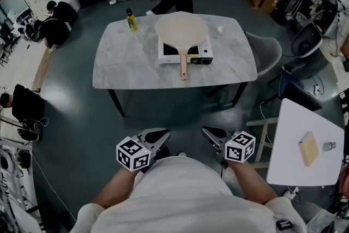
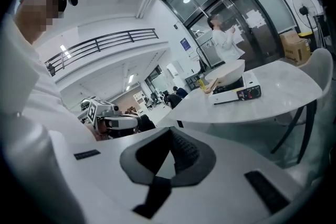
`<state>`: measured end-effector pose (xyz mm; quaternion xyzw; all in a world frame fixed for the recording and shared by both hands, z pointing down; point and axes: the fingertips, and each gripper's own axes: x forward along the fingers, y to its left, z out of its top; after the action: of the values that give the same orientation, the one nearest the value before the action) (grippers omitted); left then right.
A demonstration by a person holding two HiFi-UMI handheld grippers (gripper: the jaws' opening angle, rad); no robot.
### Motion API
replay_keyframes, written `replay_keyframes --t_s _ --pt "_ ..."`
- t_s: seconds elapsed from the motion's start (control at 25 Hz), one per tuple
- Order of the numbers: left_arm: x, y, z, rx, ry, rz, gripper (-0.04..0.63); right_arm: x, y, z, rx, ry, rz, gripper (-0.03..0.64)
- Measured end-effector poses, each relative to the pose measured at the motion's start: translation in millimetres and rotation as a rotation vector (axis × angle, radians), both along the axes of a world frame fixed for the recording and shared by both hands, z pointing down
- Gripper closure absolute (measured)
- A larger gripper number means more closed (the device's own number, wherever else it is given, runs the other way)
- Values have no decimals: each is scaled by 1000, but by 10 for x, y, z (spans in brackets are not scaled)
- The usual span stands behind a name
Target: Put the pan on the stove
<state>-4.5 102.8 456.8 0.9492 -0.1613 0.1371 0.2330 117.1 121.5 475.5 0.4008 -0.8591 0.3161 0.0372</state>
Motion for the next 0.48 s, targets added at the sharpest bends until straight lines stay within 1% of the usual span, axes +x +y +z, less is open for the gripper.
replay_keyframes --t_s 0.48 --pt "78 161 12 -3 6 5 576 88 158 5 8 28 14 612"
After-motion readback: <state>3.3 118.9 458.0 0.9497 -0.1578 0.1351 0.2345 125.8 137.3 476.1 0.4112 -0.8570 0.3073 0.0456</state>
